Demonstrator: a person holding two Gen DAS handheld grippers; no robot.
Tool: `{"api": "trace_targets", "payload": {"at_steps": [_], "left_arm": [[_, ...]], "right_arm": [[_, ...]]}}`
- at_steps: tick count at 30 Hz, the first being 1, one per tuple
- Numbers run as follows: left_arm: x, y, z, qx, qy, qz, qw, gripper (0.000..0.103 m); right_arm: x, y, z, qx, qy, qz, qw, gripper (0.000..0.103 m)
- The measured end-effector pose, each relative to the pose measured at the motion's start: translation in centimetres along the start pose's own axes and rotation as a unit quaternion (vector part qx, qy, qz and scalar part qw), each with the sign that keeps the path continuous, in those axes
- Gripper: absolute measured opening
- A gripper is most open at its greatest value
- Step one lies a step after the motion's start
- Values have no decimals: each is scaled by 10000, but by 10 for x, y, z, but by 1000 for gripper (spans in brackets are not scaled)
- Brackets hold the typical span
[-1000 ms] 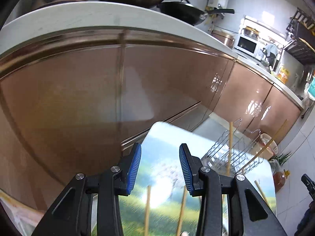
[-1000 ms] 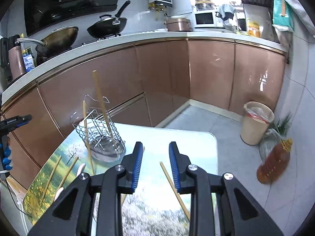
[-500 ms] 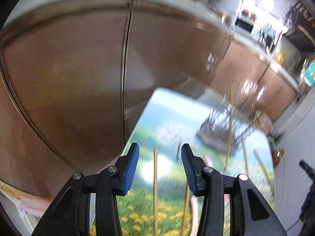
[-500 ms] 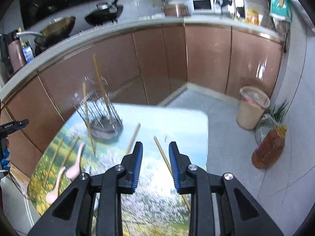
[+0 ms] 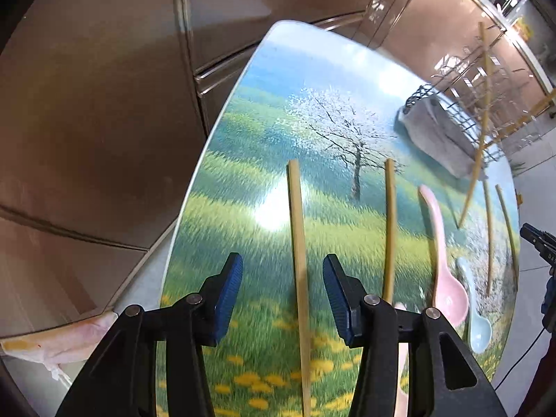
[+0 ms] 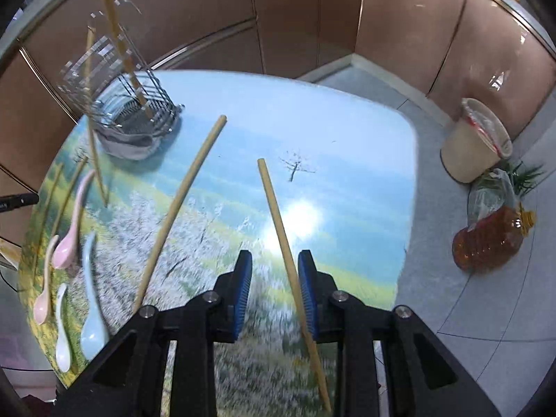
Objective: Organize utensils
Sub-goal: 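Move both open tools back down toward the remaining chopsticks, then close the left gripper on a chopstick while the right gripper grasps another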
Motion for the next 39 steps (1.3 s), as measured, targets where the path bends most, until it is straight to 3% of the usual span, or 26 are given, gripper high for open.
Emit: {"api": "trace_targets", "payload": {"at_steps": [14,20,22,24,27,32,39], "left_arm": [[-16,-31,-27,570,-384,-367,9970,43],[-24,-36,-32,655,-653,-605,9939,24],[-24,-36,-32,663,-551,-596,9945,8],[-25,-35,-31,599,-522,-534,9954,6],[-30,-30,-31,449,-554,-609,9956,6],[-28,-23,-25,229,-423,-396,9981,6],[-30,-3,-1,-56,-243,-310,9992,6]], "right_arm": [[15,-41,-49,672,121,700,9952,26],[16,-54,-56,885,139,922,9917,25],[17,-56,-56,912,130,962,9911,24],[22,-56,-56,947,112,1026,9901,12],[26,-54,-55,902,154,1083,9899,6],[26,-47,-50,775,222,1021,9915,6],[33,-25,-4,268,44,762,9967,6]]}}
Point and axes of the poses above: each gripper's, at about its wrist camera, not at the fingertips, and z roughly against the way its jaws point, x to its left, y to its underside, the point moved 2 cm from there along -z, roughly the way its jaws point, and after that the axes turned 9 degrees about y, right-handed, at the moved point
